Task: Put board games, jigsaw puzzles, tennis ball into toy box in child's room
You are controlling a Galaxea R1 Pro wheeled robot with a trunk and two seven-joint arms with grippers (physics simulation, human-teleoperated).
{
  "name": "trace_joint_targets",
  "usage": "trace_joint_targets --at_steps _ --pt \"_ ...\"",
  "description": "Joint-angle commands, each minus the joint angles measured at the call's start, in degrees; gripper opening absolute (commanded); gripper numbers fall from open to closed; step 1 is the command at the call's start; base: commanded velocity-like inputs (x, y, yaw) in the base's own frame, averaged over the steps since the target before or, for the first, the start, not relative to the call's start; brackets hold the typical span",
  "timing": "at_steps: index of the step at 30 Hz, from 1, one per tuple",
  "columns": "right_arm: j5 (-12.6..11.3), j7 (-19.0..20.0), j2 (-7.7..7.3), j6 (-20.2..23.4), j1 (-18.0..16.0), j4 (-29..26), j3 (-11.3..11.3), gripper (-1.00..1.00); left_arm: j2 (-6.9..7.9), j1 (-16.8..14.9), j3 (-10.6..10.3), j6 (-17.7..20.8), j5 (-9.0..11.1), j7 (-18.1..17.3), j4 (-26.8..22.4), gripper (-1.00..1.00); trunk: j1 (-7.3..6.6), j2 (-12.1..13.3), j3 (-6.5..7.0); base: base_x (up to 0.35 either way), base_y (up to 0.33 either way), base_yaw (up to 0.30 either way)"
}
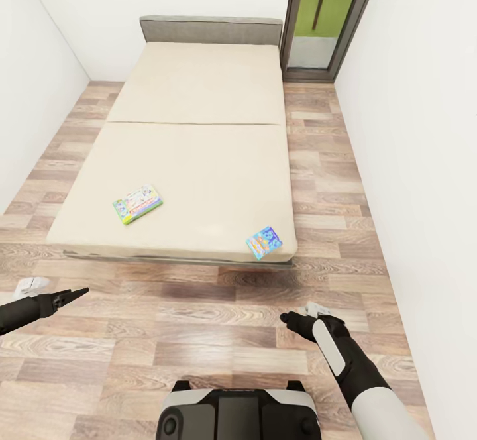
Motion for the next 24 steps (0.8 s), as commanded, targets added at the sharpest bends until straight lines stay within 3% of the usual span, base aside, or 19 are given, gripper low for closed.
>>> trace_joint_targets --at_steps 1,24 --pt "-0.61 -0.55 -0.08 0.10 -0.01 -0.09 0.13 1.00 -0.03 -0.08 0.15 0.47 -0.56 -0.47 -0.05 1.00 0.04 -0.09 0.03 0.000 0.000 0.000" --pt "-0.54 -0.65 0.03 -0.29 0.29 -0.13 0.06 1.00 -0.38 -0.07 0.24 -0.26 -0.44 -0.13 -0.04 1.00 0.04 -0.09 2.22 0.000 0.000 0.000"
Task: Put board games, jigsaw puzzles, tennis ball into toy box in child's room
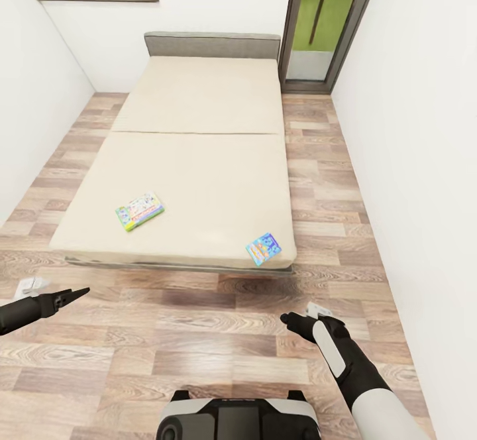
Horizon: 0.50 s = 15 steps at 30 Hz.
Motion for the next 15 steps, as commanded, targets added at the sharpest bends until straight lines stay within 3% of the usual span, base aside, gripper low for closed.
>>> trace_joint_targets --at_steps 1,15 --pt "-0.60 -0.55 0.00 0.13 0.00 -0.08 0.12 1.00 -0.03 -0.07 0.15 0.59 -0.51 -0.53 -0.05 1.00 0.04 -0.09 0.03 0.000 0.000 0.000" --pt "-0.60 -0.57 0.04 0.02 0.09 -0.10 0.11 1.00 -0.05 -0.05 0.15 0.59 -0.51 -0.43 -0.05 1.00 0.04 -0.09 1.36 0.000 0.000 0.059"
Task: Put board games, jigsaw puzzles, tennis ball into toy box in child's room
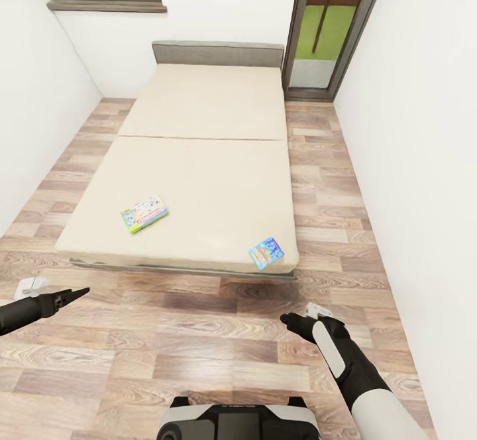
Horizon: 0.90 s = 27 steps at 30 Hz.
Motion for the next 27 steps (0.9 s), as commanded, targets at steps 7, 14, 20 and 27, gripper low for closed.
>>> trace_joint_targets --at_steps 7,14,20,27 --pt "-0.61 -0.57 -0.07 0.14 0.06 -0.10 0.13 1.00 -0.14 -0.12 0.14 0.59 -0.52 -0.54 -0.05 1.00 0.04 -0.09 0.60 0.000 0.000 0.114" --pt "-0.60 -0.61 0.03 0.14 0.15 -0.10 0.13 1.00 -0.16 -0.10 0.14 0.59 -0.52 -0.55 -0.05 1.00 0.04 -0.09 1.27 0.000 0.000 0.124" --pt "-0.61 -0.61 -0.03 0.14 0.17 -0.08 0.11 1.00 -0.12 -0.12 0.14 0.59 -0.52 -0.60 -0.05 1.00 0.04 -0.09 1.84 0.000 0.000 0.125" --pt "-0.67 -0.68 -0.02 0.21 0.18 0.01 -0.23 1.00 -0.10 -0.11 0.13 0.59 -0.52 -0.59 -0.05 1.00 0.04 -0.09 2.51 0.000 0.000 0.125"
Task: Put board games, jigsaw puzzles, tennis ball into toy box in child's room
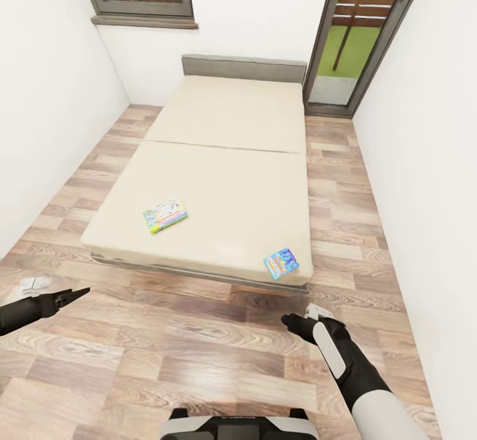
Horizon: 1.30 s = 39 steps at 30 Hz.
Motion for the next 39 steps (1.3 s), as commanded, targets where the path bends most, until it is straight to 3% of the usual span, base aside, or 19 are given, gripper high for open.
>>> trace_joint_targets --at_steps 1,5,10,31,39 --pt "-0.66 -0.53 -0.02 0.15 -0.01 -0.08 -0.41 1.00 -0.03 -0.07 0.13 0.59 -0.53 -0.53 -0.05 1.00 0.04 -0.09 0.02 0.000 0.000 0.125" --pt "-0.71 -0.50 0.33 0.16 0.00 -0.06 -2.67 1.00 -0.03 -0.10 0.08 0.59 -0.51 -0.55 -0.05 1.00 0.04 -0.09 0.40 0.000 0.000 0.125" --pt "-0.73 -0.49 0.60 0.13 0.05 -0.05 -3.63 1.00 -0.03 -0.10 0.07 0.59 -0.45 -0.56 -0.05 1.00 0.04 -0.09 0.88 0.000 0.000 0.125" --pt "-0.82 -0.38 0.06 0.24 0.09 -0.05 -4.16 1.00 -0.03 -0.10 0.07 0.59 -0.52 -0.51 -0.05 1.00 0.04 -0.09 2.89 0.000 0.000 0.125" --pt "-0.81 1.52 -0.02 0.25 0.09 -0.05 -4.18 1.00 -0.03 -0.10 0.07 0.59 -0.50 -0.49 -0.05 1.00 0.04 -0.09 3.65 0.000 0.000 0.125"
